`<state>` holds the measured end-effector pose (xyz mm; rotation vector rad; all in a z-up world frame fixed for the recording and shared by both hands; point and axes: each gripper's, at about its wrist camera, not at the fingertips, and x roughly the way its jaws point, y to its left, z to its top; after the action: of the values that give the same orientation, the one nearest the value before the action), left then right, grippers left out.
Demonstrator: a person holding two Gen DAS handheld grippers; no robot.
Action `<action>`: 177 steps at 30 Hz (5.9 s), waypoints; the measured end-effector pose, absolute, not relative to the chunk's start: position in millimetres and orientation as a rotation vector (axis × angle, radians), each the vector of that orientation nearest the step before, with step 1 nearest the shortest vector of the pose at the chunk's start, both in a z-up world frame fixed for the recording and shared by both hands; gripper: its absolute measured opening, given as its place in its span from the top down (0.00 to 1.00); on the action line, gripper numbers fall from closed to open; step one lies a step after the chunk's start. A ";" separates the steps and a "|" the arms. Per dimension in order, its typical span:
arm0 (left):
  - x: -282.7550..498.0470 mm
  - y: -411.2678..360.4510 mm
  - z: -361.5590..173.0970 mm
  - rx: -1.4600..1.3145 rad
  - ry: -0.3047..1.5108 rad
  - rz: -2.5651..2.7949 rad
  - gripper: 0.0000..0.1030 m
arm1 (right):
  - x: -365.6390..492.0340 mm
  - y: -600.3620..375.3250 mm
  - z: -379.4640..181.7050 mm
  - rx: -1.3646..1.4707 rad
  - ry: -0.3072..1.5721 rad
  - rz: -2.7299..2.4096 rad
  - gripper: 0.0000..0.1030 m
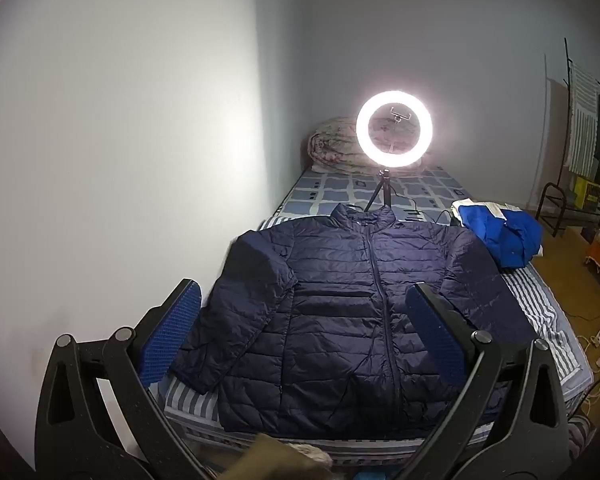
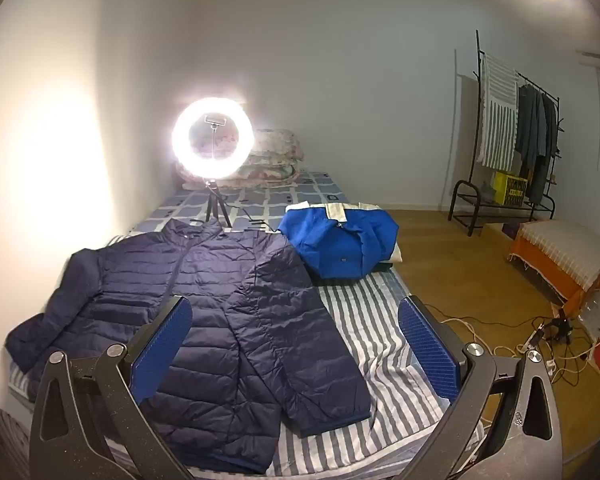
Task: Fold large clothes
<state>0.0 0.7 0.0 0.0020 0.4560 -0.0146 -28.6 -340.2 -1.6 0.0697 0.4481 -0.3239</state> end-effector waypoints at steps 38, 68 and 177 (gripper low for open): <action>-4.7 1.5 12.2 0.015 0.415 0.009 0.00 | -31.6 -344.5 5.6 0.069 0.435 -0.325 0.01; -3.4 1.5 12.6 0.019 0.406 0.017 0.00 | -24.1 -336.6 7.2 0.062 0.439 -0.321 0.01; -54.4 164.2 -121.9 -0.086 0.628 0.340 0.07 | 202.3 153.8 -230.0 -0.426 0.913 0.890 0.96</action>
<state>-54.4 164.2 -121.9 -0.0863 0.6276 0.3403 202.3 153.8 -230.0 -0.4259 0.9128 0.8904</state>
